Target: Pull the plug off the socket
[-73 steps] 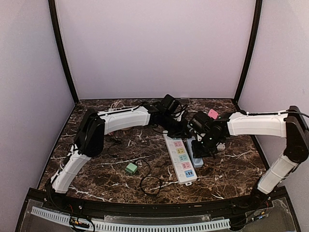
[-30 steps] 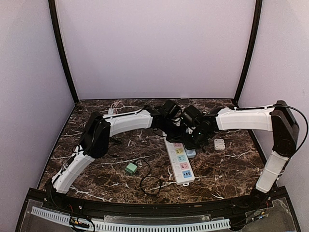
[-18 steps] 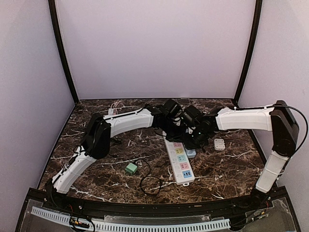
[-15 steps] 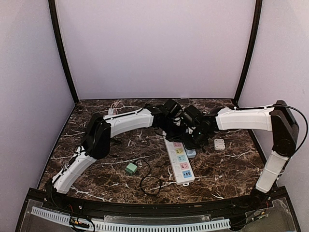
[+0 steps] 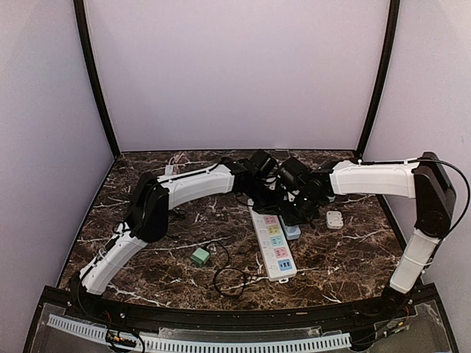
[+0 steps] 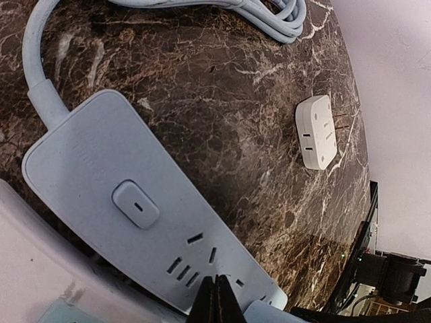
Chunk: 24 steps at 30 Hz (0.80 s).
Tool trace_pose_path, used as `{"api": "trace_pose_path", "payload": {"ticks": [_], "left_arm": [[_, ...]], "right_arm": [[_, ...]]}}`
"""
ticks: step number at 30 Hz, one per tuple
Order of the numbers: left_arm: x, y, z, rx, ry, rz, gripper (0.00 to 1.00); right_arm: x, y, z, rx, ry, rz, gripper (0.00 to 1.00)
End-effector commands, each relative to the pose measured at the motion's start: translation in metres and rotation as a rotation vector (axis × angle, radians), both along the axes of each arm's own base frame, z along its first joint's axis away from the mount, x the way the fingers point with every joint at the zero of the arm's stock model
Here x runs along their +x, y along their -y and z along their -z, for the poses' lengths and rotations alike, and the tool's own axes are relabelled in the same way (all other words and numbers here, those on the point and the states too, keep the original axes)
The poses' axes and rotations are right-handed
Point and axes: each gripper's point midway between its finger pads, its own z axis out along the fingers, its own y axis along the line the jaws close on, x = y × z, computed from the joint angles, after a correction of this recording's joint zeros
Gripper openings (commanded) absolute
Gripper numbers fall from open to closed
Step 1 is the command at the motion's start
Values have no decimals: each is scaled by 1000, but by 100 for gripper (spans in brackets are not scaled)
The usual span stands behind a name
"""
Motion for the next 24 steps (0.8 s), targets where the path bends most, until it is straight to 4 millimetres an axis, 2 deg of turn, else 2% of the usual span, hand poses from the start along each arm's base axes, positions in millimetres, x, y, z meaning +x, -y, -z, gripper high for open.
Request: {"api": "trace_pose_path", "payload": {"ticks": [1,10,16,20,24], "left_arm": [[-19,-35,82,234,-86,-12,1],[-23,-37,91,253,-101,-10,0],[-26,-42,100,282,-112,-5,0],[-28,-46,104,302,-116,-1,0],[-30,-49,108,313,-121,1,0]], "right_arm": [[21,-17,-43,136,105,-21,4],[8,-33,-34,148,73,-46,3],[14,-16,-30,85,102,-9,4],[19,-8,-30,158,85,15,4],[19,-8,-31,218,70,19,4]]}}
